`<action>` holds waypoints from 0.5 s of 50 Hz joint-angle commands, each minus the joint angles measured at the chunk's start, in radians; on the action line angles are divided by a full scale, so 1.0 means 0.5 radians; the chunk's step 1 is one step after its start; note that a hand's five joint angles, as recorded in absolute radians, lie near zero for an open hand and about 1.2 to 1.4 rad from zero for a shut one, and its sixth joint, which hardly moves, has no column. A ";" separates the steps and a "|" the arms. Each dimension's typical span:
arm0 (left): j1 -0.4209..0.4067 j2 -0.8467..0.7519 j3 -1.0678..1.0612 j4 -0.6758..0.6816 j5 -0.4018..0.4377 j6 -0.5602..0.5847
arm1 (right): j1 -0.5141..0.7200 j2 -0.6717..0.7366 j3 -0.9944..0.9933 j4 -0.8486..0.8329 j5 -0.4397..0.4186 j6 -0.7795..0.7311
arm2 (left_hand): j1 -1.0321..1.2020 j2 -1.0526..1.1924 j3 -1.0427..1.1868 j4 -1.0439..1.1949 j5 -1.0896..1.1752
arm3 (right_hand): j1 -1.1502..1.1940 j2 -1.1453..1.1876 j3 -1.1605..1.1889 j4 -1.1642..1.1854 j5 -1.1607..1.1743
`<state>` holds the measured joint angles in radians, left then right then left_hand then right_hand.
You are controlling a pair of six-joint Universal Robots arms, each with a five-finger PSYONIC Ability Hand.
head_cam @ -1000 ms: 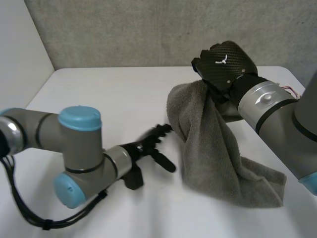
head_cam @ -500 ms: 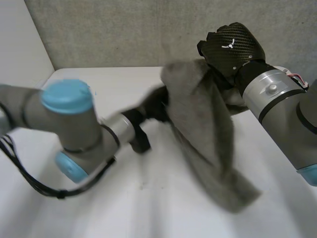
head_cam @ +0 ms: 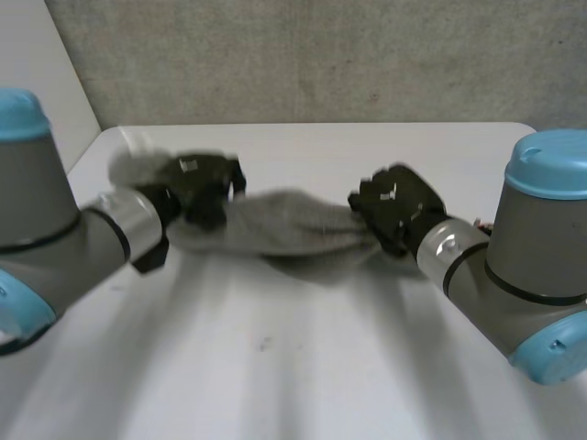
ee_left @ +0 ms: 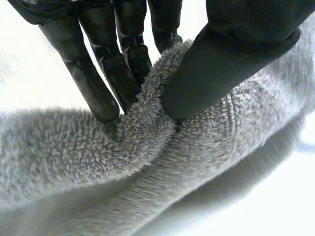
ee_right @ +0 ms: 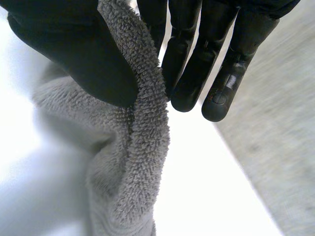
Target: Fold the towel.
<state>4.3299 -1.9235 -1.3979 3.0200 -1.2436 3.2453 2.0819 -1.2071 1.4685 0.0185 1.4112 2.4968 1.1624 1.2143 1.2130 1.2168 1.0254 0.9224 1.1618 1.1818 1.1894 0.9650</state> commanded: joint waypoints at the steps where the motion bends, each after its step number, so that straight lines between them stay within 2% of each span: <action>1: -0.014 -0.135 -0.137 -0.128 -0.010 0.390 | -0.001 0.110 -0.114 0.469 -0.015 -0.158 | 0.468 0.364 0.367 0.359 0.393 | 0.948 0.469 0.429 0.414 0.513; 5: -0.014 -0.206 -0.033 -0.113 -0.004 0.412 | -0.001 0.184 -0.246 0.408 -0.055 -0.155 | 0.468 0.364 0.367 0.359 0.393 | 0.948 0.469 0.429 0.414 0.513; 8: -0.014 -0.325 0.216 -0.054 -0.019 0.412 | -0.001 0.282 -0.406 0.205 -0.058 -0.162 | 0.468 0.364 0.367 0.359 0.393 | 0.948 0.469 0.429 0.414 0.513; 12: -0.014 -0.500 0.790 0.034 -0.148 0.415 | 0.002 0.417 -0.684 -0.287 0.021 -0.174 | 0.468 0.364 0.367 0.359 0.393 | 0.948 0.469 0.429 0.414 0.513; 13: -0.014 -0.500 0.792 0.035 -0.148 0.415 | 0.002 0.417 -0.685 -0.289 0.022 -0.174 | 0.468 0.364 0.367 0.359 0.393 | 0.948 0.469 0.429 0.414 0.513; 15: -0.017 -0.552 1.174 0.205 -0.255 0.415 | 0.005 0.423 -0.801 -0.761 0.125 -0.220 | 0.468 0.364 0.367 0.359 0.393 | 0.948 0.469 0.429 0.414 0.513; 16: -0.017 -0.552 1.176 0.206 -0.256 0.415 | 0.005 0.423 -0.802 -0.764 0.126 -0.220 | 0.468 0.364 0.367 0.359 0.393 | 0.948 0.469 0.429 0.414 0.513; 18: -0.039 -0.525 1.353 0.521 -0.326 0.409 | 0.012 0.390 -0.738 -1.356 0.138 -0.296 | 0.468 0.364 0.367 0.359 0.393 | 0.948 0.469 0.429 0.414 0.513; 19: -0.039 -0.525 1.354 0.522 -0.326 0.409 | 0.012 0.389 -0.737 -1.359 0.138 -0.297 | 0.468 0.364 0.367 0.359 0.393 | 0.948 0.469 0.429 0.414 0.513; 20: -0.063 -0.476 1.345 0.671 -0.335 0.400 | 0.015 0.362 -0.670 -1.587 0.129 -0.333 | 0.468 0.364 0.367 0.359 0.393 | 0.948 0.469 0.429 0.414 0.513; 21: -0.063 -0.476 1.345 0.673 -0.335 0.400 | 0.015 0.362 -0.670 -1.589 0.129 -0.333 | 0.468 0.364 0.367 0.359 0.393 | 0.948 0.469 0.429 0.414 0.513; 22: -0.082 -0.421 1.311 0.788 -0.357 0.400 | 0.018 0.325 -0.588 -1.723 0.093 -0.358 | 0.468 0.364 0.367 0.359 0.393 | 0.948 0.469 0.429 0.414 0.513; 25: -0.085 -0.338 1.119 0.936 -0.372 0.403 | 0.018 0.307 -0.483 -1.651 -0.009 -0.367 | 0.468 0.364 0.367 0.359 0.393 | 0.948 0.469 0.429 0.414 0.513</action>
<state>4.3037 -2.1711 -0.7413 3.3061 -1.4049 3.4480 2.0884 -1.0178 1.1182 -0.6810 1.4687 2.3442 1.1624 1.2143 1.2139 1.2172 1.0254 0.9224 1.1618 1.1818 1.1894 0.9668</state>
